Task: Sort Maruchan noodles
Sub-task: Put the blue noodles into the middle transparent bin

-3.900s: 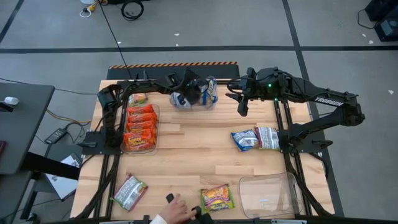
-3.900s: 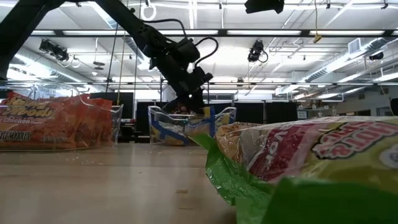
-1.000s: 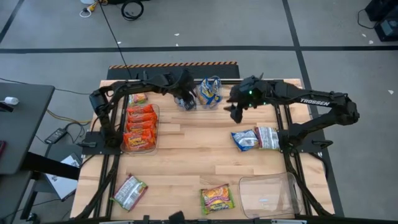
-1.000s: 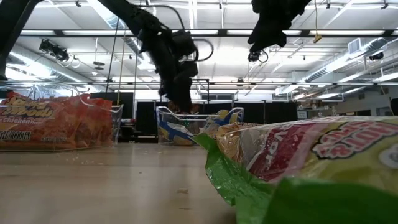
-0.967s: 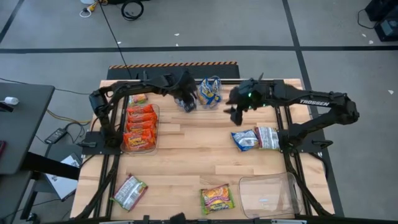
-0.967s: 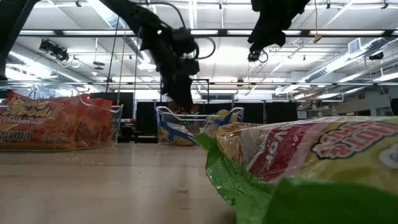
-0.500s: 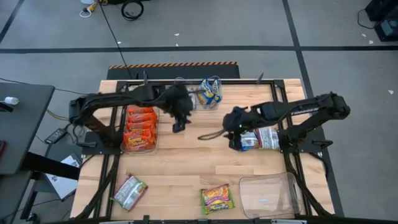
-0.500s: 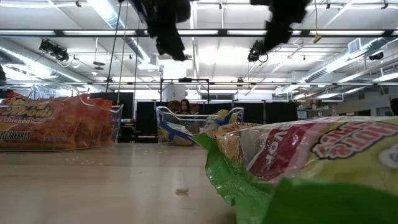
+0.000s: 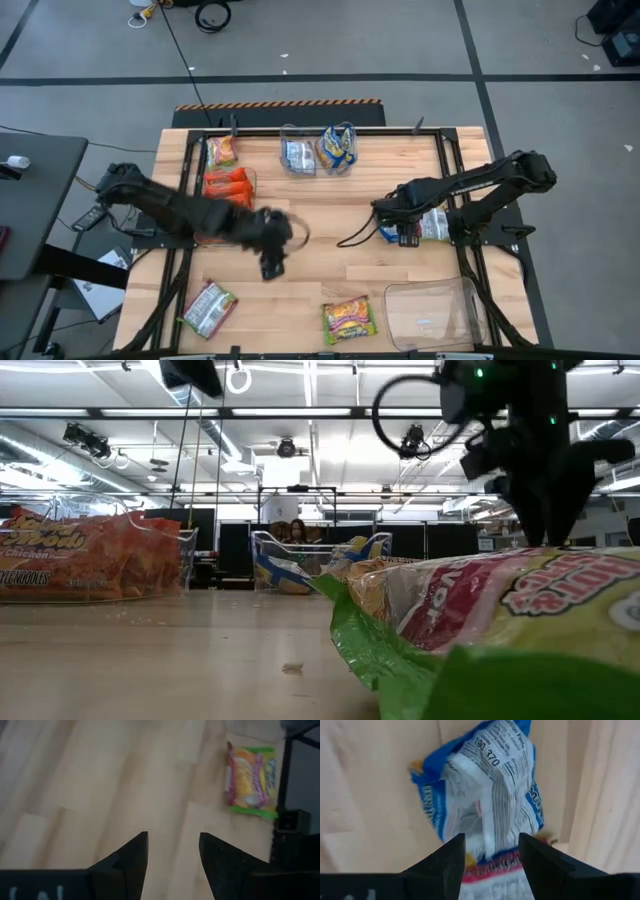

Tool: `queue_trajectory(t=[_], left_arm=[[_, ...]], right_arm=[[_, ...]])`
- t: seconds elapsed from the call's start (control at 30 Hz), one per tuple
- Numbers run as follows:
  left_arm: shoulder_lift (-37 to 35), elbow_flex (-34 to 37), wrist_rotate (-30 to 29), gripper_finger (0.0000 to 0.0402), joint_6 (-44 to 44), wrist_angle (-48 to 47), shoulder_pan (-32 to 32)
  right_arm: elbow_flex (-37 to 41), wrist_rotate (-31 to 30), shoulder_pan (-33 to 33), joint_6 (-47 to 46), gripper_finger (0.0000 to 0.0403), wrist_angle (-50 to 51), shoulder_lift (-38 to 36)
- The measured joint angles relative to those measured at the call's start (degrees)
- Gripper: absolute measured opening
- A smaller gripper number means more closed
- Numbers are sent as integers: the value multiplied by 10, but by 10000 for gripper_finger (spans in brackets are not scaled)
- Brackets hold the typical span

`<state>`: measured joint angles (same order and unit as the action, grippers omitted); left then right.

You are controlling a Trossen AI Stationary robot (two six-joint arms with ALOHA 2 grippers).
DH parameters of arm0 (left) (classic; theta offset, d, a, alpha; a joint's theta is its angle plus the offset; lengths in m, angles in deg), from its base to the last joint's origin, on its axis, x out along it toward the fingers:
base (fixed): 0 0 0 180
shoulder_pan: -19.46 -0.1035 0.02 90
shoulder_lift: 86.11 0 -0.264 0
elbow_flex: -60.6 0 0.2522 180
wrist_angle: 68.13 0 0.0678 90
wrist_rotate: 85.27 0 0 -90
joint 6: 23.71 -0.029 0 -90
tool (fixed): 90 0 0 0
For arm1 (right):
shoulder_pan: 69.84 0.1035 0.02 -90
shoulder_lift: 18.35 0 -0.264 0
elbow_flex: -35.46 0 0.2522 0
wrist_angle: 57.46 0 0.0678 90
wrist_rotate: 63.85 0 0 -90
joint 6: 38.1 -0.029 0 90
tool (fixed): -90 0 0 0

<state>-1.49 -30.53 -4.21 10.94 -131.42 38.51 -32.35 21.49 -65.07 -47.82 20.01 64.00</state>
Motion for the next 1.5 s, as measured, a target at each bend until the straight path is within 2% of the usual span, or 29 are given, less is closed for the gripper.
queue_trajectory(t=[0.17, 0.33, 0.43, 0.57, 0.63, 0.8, 1.0, 1.1, 1.23, 1.37, 1.5], left_arm=[[3, 0, -106, 181, 97, 8, 110], [5, 0, -217, 181, 183, 7, 174], [5, 0, -263, 181, 202, 7, 185], [5, 0, -306, 181, 179, 4, 163], [5, 0, -319, 181, 152, 4, 139], [4, 0, -304, 181, 74, 16, 60], [-29, 0, -270, 181, -55, 24, -36], [-54, 0, -270, 181, -137, 71, -80], [-79, -1, -257, 181, -236, 197, -131], [-83, -1, -181, 183, -356, 326, -168], [-77, -1, -98, 193, -393, 395, -201]], right_arm=[[61, -35, -3, 0, 178, -62, -1], [99, -47, -7, -13, 142, -141, 1], [100, -37, -13, -42, 99, -158, -1], [76, 13, -39, -66, 19, -156, -13], [59, 46, -63, -75, 11, -158, -21], [7, 186, -155, -62, 7, -193, -61], [-33, 495, -293, -93, 7, -333, -119], [-34, 600, -346, -152, 6, -442, -132], [-34, 684, -388, -255, 6, -593, -131], [-34, 741, -400, -366, 6, -761, -117], [-34, 754, -401, -454, 6, -914, -112]])
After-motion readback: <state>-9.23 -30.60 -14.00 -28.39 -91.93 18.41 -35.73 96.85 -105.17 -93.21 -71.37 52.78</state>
